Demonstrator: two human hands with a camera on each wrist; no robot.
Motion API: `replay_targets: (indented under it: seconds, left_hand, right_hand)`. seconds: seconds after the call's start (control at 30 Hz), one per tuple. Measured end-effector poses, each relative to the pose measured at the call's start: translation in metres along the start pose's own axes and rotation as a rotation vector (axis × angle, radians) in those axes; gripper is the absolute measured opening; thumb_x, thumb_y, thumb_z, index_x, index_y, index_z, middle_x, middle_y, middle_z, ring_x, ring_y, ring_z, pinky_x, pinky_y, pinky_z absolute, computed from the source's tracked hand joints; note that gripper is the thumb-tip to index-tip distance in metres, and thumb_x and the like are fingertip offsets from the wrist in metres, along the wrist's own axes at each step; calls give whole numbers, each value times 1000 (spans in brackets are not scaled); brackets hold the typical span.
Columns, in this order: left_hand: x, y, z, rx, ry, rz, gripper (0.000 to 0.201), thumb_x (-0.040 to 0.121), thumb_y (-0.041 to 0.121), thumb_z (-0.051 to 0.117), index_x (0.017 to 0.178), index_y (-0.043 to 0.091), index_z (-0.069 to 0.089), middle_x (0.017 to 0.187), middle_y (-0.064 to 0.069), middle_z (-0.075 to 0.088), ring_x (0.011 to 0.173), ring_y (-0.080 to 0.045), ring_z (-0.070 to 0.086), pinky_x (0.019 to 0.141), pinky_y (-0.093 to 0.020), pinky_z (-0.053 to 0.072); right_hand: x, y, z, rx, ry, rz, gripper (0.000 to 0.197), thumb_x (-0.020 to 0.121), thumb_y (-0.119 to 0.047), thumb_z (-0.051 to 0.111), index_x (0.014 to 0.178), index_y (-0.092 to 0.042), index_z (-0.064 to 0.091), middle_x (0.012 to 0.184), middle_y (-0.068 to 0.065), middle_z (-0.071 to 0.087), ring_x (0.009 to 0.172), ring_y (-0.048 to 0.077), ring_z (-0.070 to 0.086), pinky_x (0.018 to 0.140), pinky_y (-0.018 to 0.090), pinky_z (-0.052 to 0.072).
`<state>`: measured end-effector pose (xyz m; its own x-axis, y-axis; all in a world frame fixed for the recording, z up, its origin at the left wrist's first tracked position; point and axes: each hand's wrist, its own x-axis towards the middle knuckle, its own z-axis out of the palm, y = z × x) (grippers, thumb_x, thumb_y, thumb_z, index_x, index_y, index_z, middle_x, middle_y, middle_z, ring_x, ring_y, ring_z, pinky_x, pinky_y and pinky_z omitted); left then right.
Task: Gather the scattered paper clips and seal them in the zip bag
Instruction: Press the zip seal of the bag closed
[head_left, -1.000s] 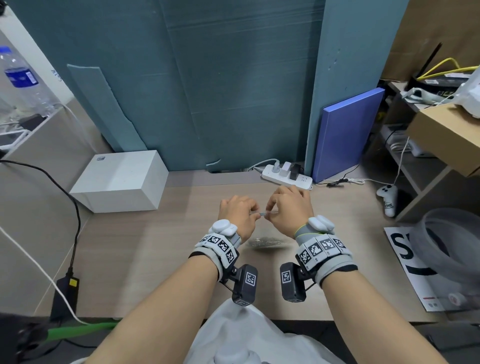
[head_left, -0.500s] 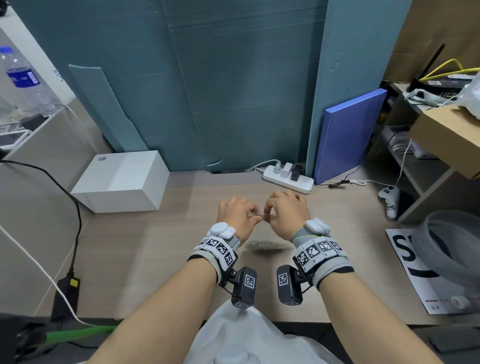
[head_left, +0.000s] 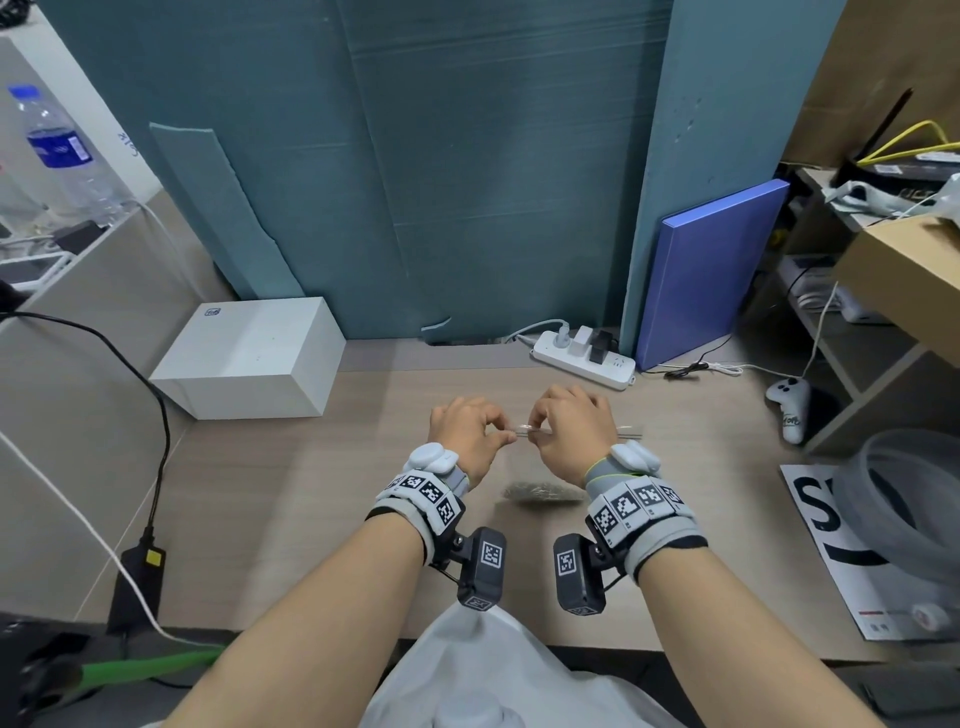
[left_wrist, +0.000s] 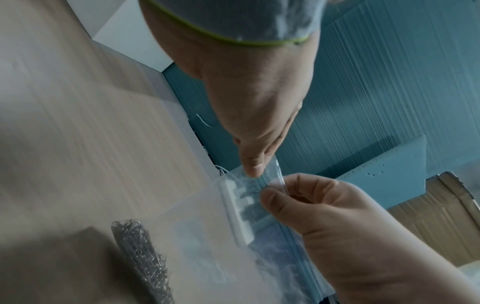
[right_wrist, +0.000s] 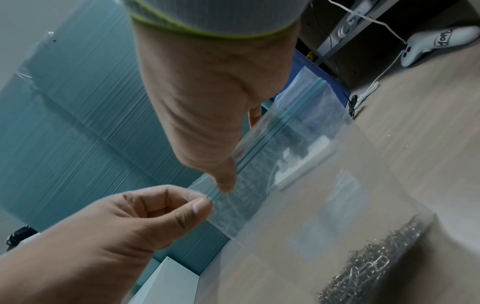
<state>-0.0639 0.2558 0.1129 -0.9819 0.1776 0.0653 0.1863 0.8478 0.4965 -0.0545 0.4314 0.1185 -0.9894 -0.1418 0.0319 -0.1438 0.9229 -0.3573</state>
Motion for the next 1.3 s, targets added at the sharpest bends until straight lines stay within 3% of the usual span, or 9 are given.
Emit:
replay_targets:
  seconds: [0.2, 0.37, 0.63, 0.8, 1.07, 1.23, 1.3]
  left_hand:
    - [-1, 1, 2, -7, -46, 35, 17, 87, 31, 74, 73, 32, 64, 88, 14, 67, 97, -11, 55, 91, -35, 31]
    - [2, -4, -1, -2, -39, 35, 12, 87, 32, 73, 76, 29, 69, 86, 16, 67, 96, -8, 56, 93, -34, 33]
    - [11, -17, -7, 17, -49, -28, 17, 88, 32, 73, 74, 31, 65, 87, 16, 67, 93, -11, 56, 92, -32, 36]
    - [12, -33, -5, -17, -46, -90, 27, 86, 31, 75, 66, 35, 58, 84, 17, 63, 90, -14, 57, 82, -29, 41]
    - [30, -46, -3, -44, -23, -141, 30, 86, 28, 75, 65, 35, 56, 88, 14, 65, 88, -16, 59, 78, -28, 44]
    - [49, -50, -1, -47, -32, -151, 25, 88, 28, 73, 69, 32, 57, 90, 12, 63, 91, -20, 59, 84, -35, 46]
    - [59, -53, 4, -62, -41, -154, 25, 90, 28, 71, 70, 32, 57, 92, 10, 63, 92, -20, 59, 86, -36, 46]
  right_hand:
    - [5, -8, 6, 10, -44, -30, 11, 87, -43, 75, 90, -33, 71, 116, -12, 60, 120, 16, 49, 98, 37, 27]
    - [8, -3, 5, -19, -38, 6, 15, 89, -50, 73, 89, -35, 72, 116, -15, 62, 118, 15, 48, 93, 36, 25]
    - [14, 10, -3, -26, -52, 88, 22, 83, -55, 77, 78, -37, 65, 110, -17, 61, 119, 15, 48, 102, 40, 29]
    - [18, 25, -2, -13, -79, 114, 21, 82, -55, 78, 82, -34, 71, 106, -17, 58, 121, 14, 48, 105, 40, 28]
    - [33, 46, -6, 29, -62, 171, 21, 82, -52, 78, 80, -33, 71, 104, -16, 58, 118, 15, 50, 106, 39, 29]
    - [50, 61, -4, 63, -48, 228, 21, 83, -51, 77, 82, -30, 72, 106, -9, 60, 114, 20, 53, 102, 42, 34]
    - [59, 70, 0, 132, -57, 265, 23, 82, -50, 78, 83, -29, 72, 104, -6, 61, 107, 21, 57, 96, 40, 42]
